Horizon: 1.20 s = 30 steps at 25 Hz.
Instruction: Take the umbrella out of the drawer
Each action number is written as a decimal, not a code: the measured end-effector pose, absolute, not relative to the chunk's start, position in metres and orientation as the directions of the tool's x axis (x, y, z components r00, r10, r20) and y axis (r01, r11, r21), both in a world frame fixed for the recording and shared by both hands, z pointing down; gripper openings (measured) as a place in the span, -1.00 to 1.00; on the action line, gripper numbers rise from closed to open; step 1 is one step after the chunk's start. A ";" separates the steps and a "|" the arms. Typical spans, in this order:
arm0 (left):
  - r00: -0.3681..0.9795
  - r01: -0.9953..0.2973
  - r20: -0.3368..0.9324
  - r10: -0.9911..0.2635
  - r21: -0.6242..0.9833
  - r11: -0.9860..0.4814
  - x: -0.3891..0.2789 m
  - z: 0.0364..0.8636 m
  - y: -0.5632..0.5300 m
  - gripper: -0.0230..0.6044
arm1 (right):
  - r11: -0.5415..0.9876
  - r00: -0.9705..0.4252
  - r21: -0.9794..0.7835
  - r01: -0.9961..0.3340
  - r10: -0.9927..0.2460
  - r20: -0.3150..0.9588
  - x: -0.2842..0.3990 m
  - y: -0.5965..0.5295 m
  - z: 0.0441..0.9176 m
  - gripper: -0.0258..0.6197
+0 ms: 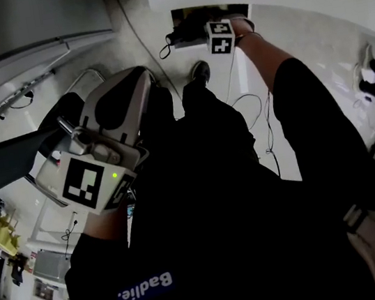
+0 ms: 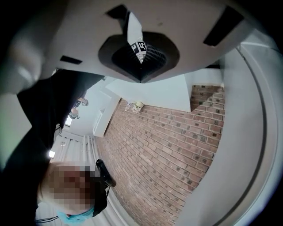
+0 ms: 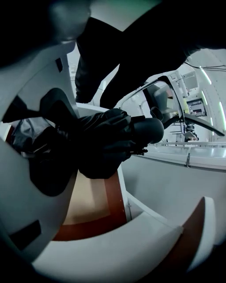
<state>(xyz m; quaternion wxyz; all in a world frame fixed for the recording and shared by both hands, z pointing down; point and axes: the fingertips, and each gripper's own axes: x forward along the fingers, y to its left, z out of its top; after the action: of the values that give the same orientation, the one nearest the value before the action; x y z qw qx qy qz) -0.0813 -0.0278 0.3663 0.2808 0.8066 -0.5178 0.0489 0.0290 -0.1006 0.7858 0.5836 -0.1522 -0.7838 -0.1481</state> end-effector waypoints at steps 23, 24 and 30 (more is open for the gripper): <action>0.600 -0.779 0.224 -0.768 0.382 -0.497 -0.061 0.293 -0.018 -0.92 | 0.994 -0.555 0.108 -0.004 -0.091 0.827 0.035 -0.068 0.608 -0.21; 0.606 -0.775 0.219 -0.765 0.380 -0.505 -0.061 0.291 -0.018 -0.92 | 0.995 -0.570 0.097 -0.036 -0.100 0.816 0.035 -0.067 0.599 -0.21; 0.642 -0.746 0.176 -0.746 0.368 -0.555 -0.061 0.276 -0.017 -0.92 | 0.972 -0.657 0.018 -0.234 -0.172 0.734 0.035 -0.066 0.546 -0.21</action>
<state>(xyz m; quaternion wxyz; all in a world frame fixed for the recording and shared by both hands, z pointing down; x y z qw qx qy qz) -0.0610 -0.0171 0.2756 0.2087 0.8818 -0.4230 -0.0002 0.0346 -0.0658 0.5459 0.3990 0.1115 -0.9093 0.0391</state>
